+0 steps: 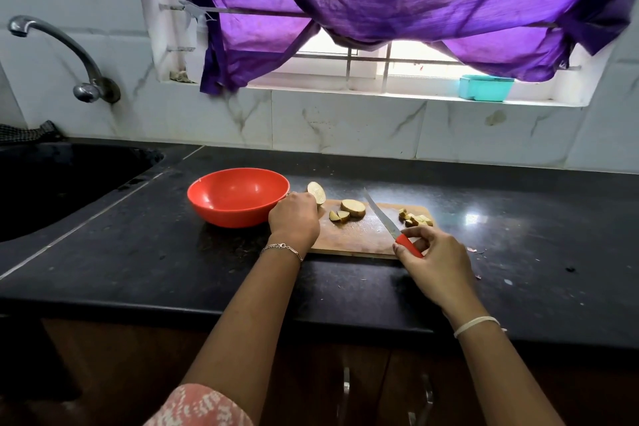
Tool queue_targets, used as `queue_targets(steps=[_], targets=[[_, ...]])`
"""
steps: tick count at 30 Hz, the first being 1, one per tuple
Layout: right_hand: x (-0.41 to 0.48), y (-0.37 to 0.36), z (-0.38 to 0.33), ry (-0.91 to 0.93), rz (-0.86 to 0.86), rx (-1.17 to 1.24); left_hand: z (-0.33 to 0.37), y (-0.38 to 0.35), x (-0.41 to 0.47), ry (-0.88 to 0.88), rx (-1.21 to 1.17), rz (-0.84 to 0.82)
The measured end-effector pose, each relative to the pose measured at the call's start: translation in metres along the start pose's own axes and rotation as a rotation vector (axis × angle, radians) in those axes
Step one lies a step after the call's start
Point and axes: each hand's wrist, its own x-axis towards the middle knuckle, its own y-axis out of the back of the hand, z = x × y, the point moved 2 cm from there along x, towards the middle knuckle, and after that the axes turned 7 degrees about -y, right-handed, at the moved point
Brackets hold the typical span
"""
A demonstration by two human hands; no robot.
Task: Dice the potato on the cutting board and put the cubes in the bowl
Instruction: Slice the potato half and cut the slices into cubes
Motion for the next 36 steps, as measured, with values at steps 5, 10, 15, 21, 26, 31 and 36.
queue_targets(steps=[5,10,15,21,26,31,36], targets=[[-0.001,0.001,-0.001,-0.017,0.025,-0.024,0.000,0.001,0.005,-0.014,-0.241,0.056],[-0.002,0.001,-0.001,-0.033,0.028,-0.033,0.022,-0.010,0.010,-0.083,-0.641,-0.063],[-0.001,0.002,0.002,-0.034,0.034,-0.013,0.047,-0.027,0.006,-0.123,-0.710,-0.104],[0.000,0.003,0.004,-0.055,0.034,0.038,0.058,-0.022,0.007,-0.144,-0.474,-0.080],[0.003,0.004,0.014,-0.117,-0.013,0.118,0.058,-0.023,0.008,-0.177,-0.442,-0.099],[0.002,0.006,0.022,-0.166,-0.075,0.202,0.054,-0.024,0.014,-0.235,-0.538,-0.145],[0.000,0.008,0.020,-0.151,-0.075,0.152,0.051,-0.017,0.014,-0.406,-0.523,-0.341]])
